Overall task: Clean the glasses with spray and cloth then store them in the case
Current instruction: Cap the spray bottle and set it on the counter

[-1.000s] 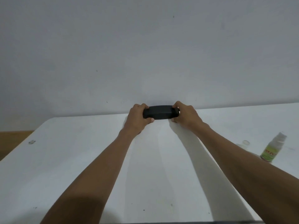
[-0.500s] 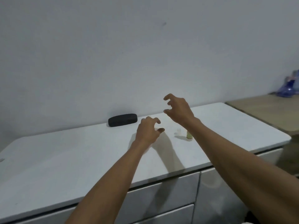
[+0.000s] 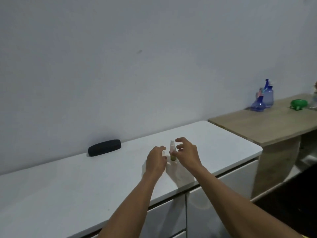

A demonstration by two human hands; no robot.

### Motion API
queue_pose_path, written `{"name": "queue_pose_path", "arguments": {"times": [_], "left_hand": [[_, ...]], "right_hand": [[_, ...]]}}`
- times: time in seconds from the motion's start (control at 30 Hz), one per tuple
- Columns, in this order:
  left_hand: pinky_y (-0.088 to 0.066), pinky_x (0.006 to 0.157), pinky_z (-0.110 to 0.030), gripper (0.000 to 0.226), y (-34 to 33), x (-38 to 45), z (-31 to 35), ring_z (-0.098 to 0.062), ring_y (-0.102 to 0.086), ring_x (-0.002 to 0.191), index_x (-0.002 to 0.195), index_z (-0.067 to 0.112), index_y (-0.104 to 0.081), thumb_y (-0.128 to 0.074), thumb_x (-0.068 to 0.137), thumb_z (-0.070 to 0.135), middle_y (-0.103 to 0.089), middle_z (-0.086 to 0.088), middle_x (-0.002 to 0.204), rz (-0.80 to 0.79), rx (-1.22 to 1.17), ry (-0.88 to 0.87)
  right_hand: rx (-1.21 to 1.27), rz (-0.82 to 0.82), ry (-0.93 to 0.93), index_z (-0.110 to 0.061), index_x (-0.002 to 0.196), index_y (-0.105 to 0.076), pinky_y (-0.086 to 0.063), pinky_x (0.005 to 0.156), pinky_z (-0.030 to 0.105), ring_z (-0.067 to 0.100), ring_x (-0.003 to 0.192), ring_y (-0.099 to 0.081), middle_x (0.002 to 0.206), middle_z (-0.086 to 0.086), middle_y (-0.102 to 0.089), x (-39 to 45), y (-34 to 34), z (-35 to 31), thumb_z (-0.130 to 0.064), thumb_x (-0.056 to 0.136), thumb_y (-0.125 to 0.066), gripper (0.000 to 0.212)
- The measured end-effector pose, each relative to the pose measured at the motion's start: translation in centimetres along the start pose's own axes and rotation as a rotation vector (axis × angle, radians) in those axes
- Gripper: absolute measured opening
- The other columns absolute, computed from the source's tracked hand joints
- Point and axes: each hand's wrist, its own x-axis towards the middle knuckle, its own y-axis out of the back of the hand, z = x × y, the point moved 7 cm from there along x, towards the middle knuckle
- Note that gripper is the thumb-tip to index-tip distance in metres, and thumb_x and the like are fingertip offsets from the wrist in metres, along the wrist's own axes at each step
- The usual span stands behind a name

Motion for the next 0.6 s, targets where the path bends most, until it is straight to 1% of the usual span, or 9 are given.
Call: {"name": "queue_pose_path", "arguments": {"times": [0.07,0.13,0.2,0.27,0.3,0.37,0.4,0.5,0.6], "left_hand": [[-0.056,0.085,-0.037,0.033,-0.4,0.4,-0.4,-0.025,-0.067,0.101,0.115,0.017,-0.072,-0.055,0.089,0.005,-0.071,-0.004,0.111,-0.015,-0.020,-0.006],[-0.058,0.077,-0.037,0.032,-0.5,0.7,-0.9,-0.023,-0.070,0.087,0.103,0.017,-0.075,-0.053,0.086,0.001,-0.074,-0.003,0.094,-0.023,-0.071,0.000],[-0.060,0.074,-0.039,0.031,-0.3,0.9,-1.4,-0.023,-0.071,0.080,0.103,0.018,-0.073,-0.058,0.085,-0.001,-0.073,-0.003,0.085,-0.023,-0.169,0.043],[-0.061,0.075,-0.043,0.027,0.6,1.0,-1.5,-0.024,-0.072,0.079,0.101,0.020,-0.068,-0.069,0.082,0.001,-0.072,-0.005,0.081,0.023,-0.318,0.096],[-0.061,0.076,-0.043,0.023,1.2,1.0,-1.4,-0.023,-0.072,0.079,0.095,0.018,-0.067,-0.074,0.079,0.002,-0.072,-0.004,0.080,0.074,-0.379,0.099],[-0.060,0.078,-0.038,0.015,2.5,1.1,-0.7,-0.020,-0.072,0.081,0.084,0.011,-0.067,-0.079,0.077,0.004,-0.073,-0.002,0.080,0.168,-0.467,0.058],[-0.059,0.080,-0.035,0.012,3.1,1.0,-0.2,-0.019,-0.072,0.083,0.082,0.008,-0.068,-0.080,0.078,0.005,-0.074,-0.002,0.081,0.200,-0.508,0.042],[-0.059,0.083,-0.030,0.007,4.6,0.7,1.1,-0.014,-0.073,0.084,0.084,0.008,-0.072,-0.079,0.082,0.008,-0.076,0.000,0.084,0.262,-0.635,0.016],[-0.058,0.082,-0.023,0.006,5.0,0.5,2.5,-0.012,-0.074,0.085,0.088,0.008,-0.074,-0.077,0.084,0.009,-0.077,-0.001,0.086,0.241,-0.697,-0.026]], "right_hand": [[0.067,0.017,0.013,-0.020,0.122,-0.062,-0.061,0.082,0.042,0.014,0.085,-0.074,0.096,0.000,-0.073,-0.2,-0.8,0.5,-0.031,0.090,-0.075,0.036],[0.059,0.040,0.029,-0.022,0.111,-0.062,-0.062,0.078,0.040,0.014,0.077,-0.074,0.086,-0.002,-0.075,-0.4,-1.5,0.8,-0.030,0.092,-0.072,0.023],[0.047,0.072,0.039,-0.028,0.104,-0.059,-0.060,0.074,0.035,0.012,0.074,-0.074,0.078,-0.004,-0.075,-0.7,-1.8,0.7,-0.035,0.096,-0.068,0.013],[0.049,0.094,0.038,-0.030,0.101,-0.059,-0.057,0.073,0.034,0.012,0.074,-0.073,0.075,-0.006,-0.074,-0.8,-1.9,0.7,-0.037,0.096,-0.067,0.012],[0.051,0.098,0.033,-0.028,0.101,-0.060,-0.057,0.073,0.034,0.012,0.074,-0.073,0.076,-0.007,-0.074,-0.8,-1.9,0.8,-0.035,0.095,-0.068,0.012],[0.066,0.098,0.014,-0.024,0.103,-0.063,-0.058,0.076,0.034,0.014,0.078,-0.073,0.082,-0.006,-0.074,-0.8,-2.0,0.9,-0.030,0.092,-0.072,0.015],[0.069,0.100,0.004,-0.022,0.105,-0.065,-0.058,0.078,0.035,0.016,0.080,-0.073,0.085,-0.005,-0.073,-0.8,-2.1,1.0,-0.027,0.091,-0.073,0.017],[0.046,0.105,-0.016,-0.019,0.109,-0.066,-0.056,0.081,0.035,0.019,0.085,-0.072,0.090,-0.003,-0.072,-0.8,-2.2,0.9,-0.024,0.090,-0.074,0.021],[0.061,0.109,-0.031,-0.019,0.108,-0.066,-0.056,0.081,0.036,0.020,0.085,-0.072,0.092,-0.001,-0.072,-0.8,-2.2,0.9,-0.023,0.090,-0.074,0.020]]}}
